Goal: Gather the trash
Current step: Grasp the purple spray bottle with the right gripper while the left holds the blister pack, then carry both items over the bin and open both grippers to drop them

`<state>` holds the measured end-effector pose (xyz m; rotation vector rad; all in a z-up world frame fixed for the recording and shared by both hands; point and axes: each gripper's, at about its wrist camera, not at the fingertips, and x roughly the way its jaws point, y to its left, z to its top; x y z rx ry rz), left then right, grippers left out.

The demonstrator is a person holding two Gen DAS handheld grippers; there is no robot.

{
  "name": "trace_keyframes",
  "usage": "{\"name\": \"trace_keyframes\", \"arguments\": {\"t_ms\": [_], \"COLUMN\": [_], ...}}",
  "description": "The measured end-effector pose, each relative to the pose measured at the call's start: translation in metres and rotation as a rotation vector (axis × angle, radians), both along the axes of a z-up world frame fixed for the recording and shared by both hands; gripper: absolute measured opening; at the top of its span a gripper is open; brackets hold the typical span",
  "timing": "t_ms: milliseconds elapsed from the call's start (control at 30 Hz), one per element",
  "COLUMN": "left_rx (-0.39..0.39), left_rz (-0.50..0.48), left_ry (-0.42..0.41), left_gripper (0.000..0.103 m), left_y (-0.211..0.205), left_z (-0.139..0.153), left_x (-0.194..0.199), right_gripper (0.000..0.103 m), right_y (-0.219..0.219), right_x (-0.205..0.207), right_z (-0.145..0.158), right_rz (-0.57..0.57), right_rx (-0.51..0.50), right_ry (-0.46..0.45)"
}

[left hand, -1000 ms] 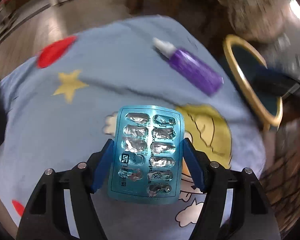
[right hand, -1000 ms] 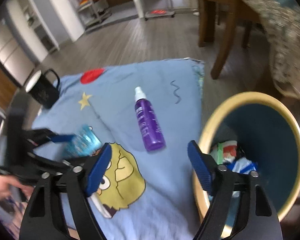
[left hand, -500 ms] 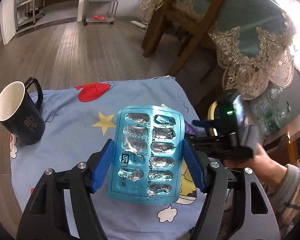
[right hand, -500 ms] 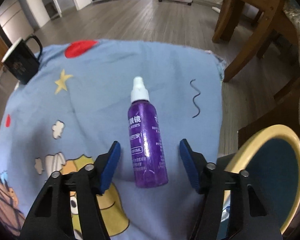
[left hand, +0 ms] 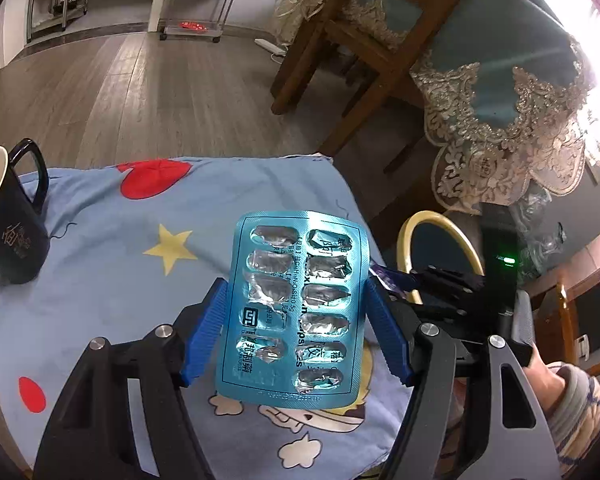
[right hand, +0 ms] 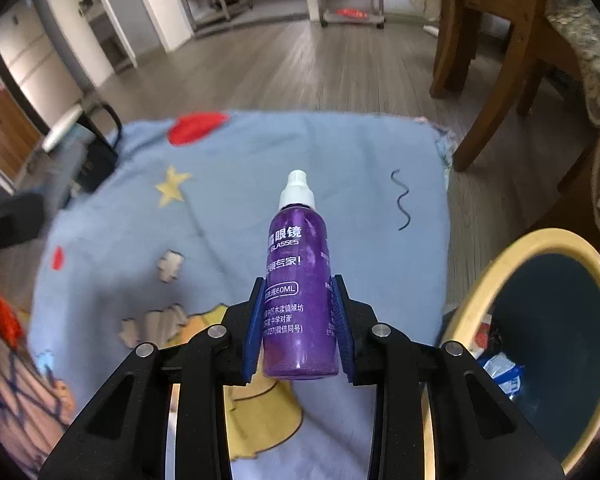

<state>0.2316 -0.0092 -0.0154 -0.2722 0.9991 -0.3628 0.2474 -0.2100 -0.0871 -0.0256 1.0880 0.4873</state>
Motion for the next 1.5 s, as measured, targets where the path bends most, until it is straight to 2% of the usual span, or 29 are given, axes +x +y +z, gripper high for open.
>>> {"name": "trace_keyframes", "arguments": {"t_ms": [133, 333, 700, 1233, 1500], "left_rx": [-0.009, -0.013, -0.034, -0.062, -0.078], "left_rz": [-0.004, -0.024, -0.092, -0.201, -0.228], "left_ry": [-0.013, -0.027, -0.050, -0.058, -0.058], "left_gripper": [0.068, 0.068, 0.068, 0.068, 0.068], "left_y": [-0.005, -0.020, -0.062, -0.133, -0.152], "left_z": [0.005, 0.010, 0.021, 0.024, 0.023], "left_x": [-0.001, -0.003, -0.007, -0.008, -0.007], "right_gripper": [0.033, 0.033, 0.033, 0.033, 0.034], "right_y": [-0.016, -0.040, -0.103, -0.169, -0.182], "right_x": [-0.017, -0.043, -0.086, -0.105, -0.099], "right_z": [0.024, 0.051, 0.074, 0.063, 0.042], "right_rz": [-0.040, -0.089, -0.229, -0.390, -0.463], "right_rx": [0.059, 0.094, 0.131, 0.145, 0.108], "right_ry": [-0.038, -0.092, -0.147, -0.136, -0.068]}}
